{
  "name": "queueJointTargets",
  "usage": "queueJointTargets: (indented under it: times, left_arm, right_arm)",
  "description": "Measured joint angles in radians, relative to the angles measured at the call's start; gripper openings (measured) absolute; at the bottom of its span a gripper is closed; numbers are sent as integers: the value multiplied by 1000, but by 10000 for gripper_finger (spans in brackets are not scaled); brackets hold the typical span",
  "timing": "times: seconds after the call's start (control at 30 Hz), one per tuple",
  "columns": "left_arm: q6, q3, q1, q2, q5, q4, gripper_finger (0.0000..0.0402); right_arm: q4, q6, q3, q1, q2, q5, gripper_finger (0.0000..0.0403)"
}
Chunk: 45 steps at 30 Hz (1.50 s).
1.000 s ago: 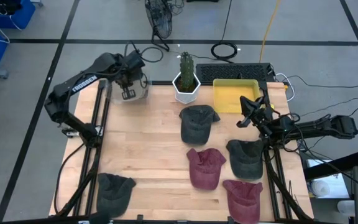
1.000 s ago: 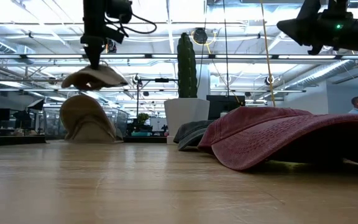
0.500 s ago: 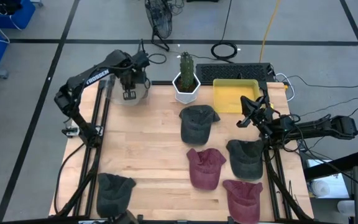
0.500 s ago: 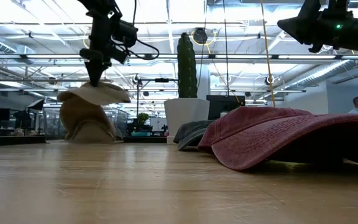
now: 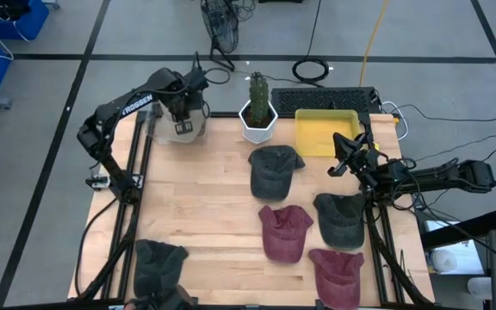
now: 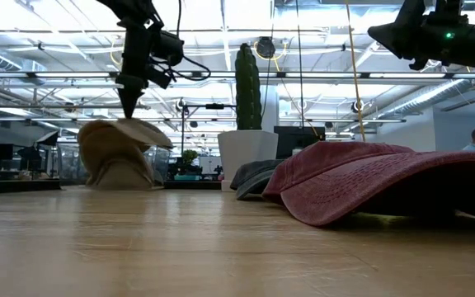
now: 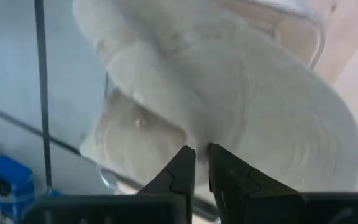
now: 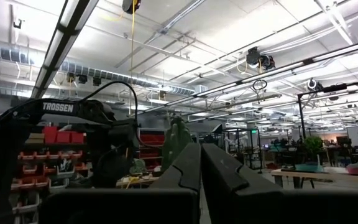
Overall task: Pick & Place hat
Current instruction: Put the brown cap into the transparent bin
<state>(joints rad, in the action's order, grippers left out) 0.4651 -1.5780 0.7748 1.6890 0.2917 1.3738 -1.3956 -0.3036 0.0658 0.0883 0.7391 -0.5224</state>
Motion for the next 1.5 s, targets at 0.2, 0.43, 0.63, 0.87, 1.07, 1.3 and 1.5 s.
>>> queueJointTargets:
  times: [0.2, 0.43, 0.63, 0.87, 1.07, 1.3, 1.5]
  left_arm:
    - [4, 0, -53, -16, 62, 61, 67]
    - [-93, 0, -193, -97, 18, 96, 84]
    - [-171, 0, -371, -121, -28, 168, 107]
    - [-269, 61, -540, -120, 159, 119, 164]
    - [-404, 215, -607, -120, 260, 116, 237]
    - [-424, 437, -654, -120, 398, 92, 313]
    - [-463, 549, -674, -120, 563, 60, 347]
  right_arm:
    - [0, -14, 0, 0, 0, 0, 4]
    - [-8, -40, 0, 3, 0, -1, 4]
    - [-8, -33, 0, 3, 0, -1, 4]
    - [-7, 19, 0, 2, 0, 0, 4]
    - [8, 61, 0, 1, 0, 0, 4]
    - [21, 83, 0, 1, 0, 2, 4]
    - [23, 83, 0, 1, 0, 3, 4]
